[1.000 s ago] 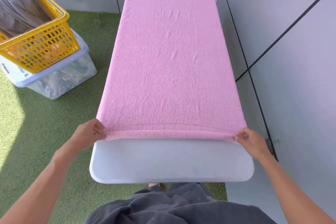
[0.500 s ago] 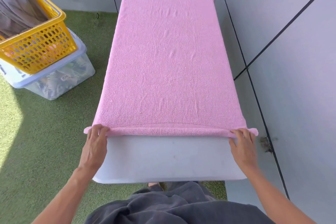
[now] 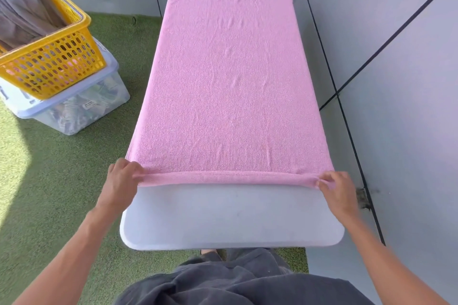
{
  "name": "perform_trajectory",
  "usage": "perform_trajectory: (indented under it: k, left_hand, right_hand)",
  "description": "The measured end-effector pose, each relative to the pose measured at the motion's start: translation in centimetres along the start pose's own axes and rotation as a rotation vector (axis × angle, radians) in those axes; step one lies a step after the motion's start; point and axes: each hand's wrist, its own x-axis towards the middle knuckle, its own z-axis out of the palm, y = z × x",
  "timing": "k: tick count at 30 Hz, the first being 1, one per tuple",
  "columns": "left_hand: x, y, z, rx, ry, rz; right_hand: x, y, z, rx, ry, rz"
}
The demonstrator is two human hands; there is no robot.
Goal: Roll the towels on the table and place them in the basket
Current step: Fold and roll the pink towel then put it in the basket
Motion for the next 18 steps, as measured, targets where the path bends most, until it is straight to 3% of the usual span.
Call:
perform_trajectory:
  k: [2, 6, 18]
  left_hand:
    - [-1.5, 0.5, 0.8, 0.151, 0.122, 0.072]
    - [-5.0, 0.8, 3.3, 0.129, 0.188, 0.124]
    - [-3.0, 1.1, 2.9, 0.199, 0.169, 0.1]
  right_hand:
    - [-1.4, 0.1, 0.8, -0.161, 0.117, -0.073]
    - [-3.3, 0.8, 1.9, -0.4, 0.173, -0.189]
    - [-0.9, 0.4, 2.6, -0.318, 0.04, -0.224]
